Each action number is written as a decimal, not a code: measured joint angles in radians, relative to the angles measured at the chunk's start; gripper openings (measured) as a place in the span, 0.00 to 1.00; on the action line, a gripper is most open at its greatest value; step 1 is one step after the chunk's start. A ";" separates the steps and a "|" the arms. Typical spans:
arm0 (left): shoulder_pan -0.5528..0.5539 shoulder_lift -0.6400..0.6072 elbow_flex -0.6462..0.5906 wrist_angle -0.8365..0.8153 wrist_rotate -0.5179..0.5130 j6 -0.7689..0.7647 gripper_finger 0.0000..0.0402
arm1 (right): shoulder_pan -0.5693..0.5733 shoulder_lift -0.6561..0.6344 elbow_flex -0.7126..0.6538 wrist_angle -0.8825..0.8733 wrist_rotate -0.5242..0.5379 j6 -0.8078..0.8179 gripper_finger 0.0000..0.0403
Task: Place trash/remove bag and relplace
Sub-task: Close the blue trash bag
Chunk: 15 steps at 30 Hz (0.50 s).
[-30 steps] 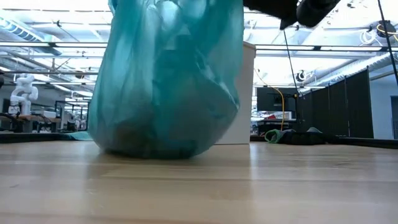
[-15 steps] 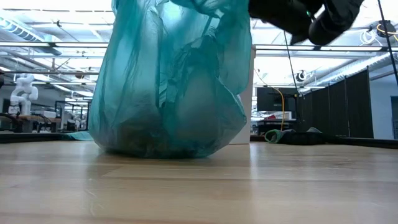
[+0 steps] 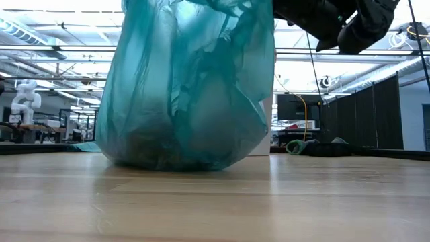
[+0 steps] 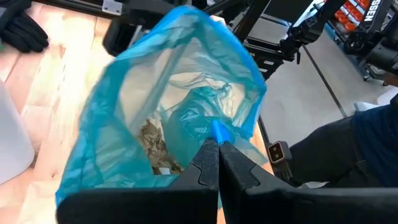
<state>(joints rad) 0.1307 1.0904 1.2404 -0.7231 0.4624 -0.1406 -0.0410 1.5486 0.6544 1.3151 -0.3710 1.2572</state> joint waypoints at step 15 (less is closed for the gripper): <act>0.000 0.000 0.000 0.000 -0.004 0.000 0.00 | 0.027 0.000 0.000 -0.020 -0.093 0.018 0.18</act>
<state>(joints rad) 0.1307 1.0904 1.2404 -0.7235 0.4581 -0.1406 -0.0141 1.5486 0.6544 1.2948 -0.4639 1.2755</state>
